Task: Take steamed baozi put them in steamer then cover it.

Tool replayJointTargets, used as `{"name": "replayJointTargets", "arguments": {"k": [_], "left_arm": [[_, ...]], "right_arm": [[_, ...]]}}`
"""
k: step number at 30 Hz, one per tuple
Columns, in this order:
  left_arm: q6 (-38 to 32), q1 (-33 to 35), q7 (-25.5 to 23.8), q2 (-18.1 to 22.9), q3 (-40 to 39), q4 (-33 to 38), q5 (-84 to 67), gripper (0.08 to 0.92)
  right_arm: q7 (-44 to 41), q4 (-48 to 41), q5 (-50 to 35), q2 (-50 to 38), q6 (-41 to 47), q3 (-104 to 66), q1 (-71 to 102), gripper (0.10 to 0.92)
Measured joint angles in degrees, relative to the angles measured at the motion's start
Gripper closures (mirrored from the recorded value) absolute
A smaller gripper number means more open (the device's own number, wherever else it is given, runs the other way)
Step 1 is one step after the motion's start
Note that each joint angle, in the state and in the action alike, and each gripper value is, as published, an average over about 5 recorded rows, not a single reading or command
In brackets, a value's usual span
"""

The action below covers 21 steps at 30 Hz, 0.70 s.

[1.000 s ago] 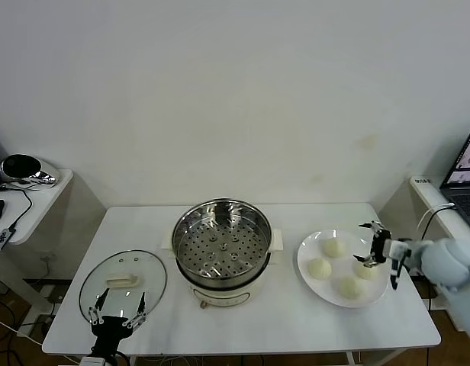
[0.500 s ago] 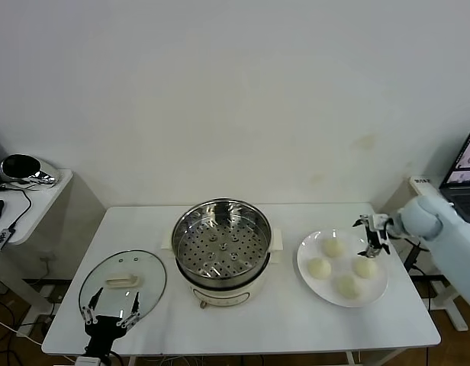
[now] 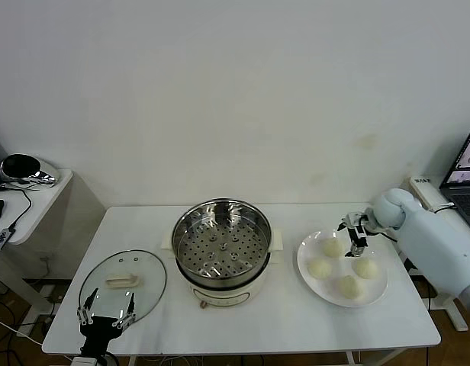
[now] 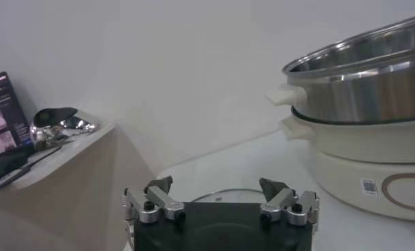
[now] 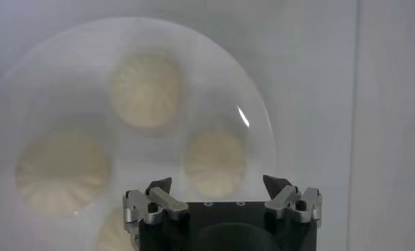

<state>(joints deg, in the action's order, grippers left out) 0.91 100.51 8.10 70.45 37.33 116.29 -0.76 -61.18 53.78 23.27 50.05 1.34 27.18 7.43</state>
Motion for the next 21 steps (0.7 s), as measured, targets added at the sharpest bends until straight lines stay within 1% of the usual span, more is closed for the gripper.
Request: {"name": "replayJointTargets", "arguments": {"k": [4,13,16,21], "left_arm": [[-0.1,-0.1,0.0,0.0,0.1,-0.2,0.1,0.177],[-0.2,-0.2,0.0,0.0,0.0,-0.3,0.3,0.177],[-0.3,-0.2,0.0,0.0,0.0,-0.3,0.3,0.177],[-0.4,-0.1,0.0,0.0,0.0,0.0,0.3,0.177]], "right_arm": [[0.1,-1.7,0.6,1.3,0.1,0.7,-0.5,0.219],[0.1,-3.6,1.2,2.7,0.3,1.7,-0.8,0.317],[0.1,-3.9,1.3,2.9,0.3,1.9,-0.9,0.360],[0.2,-3.9,1.1,2.9,0.2,2.5,-1.5,0.460]]}}
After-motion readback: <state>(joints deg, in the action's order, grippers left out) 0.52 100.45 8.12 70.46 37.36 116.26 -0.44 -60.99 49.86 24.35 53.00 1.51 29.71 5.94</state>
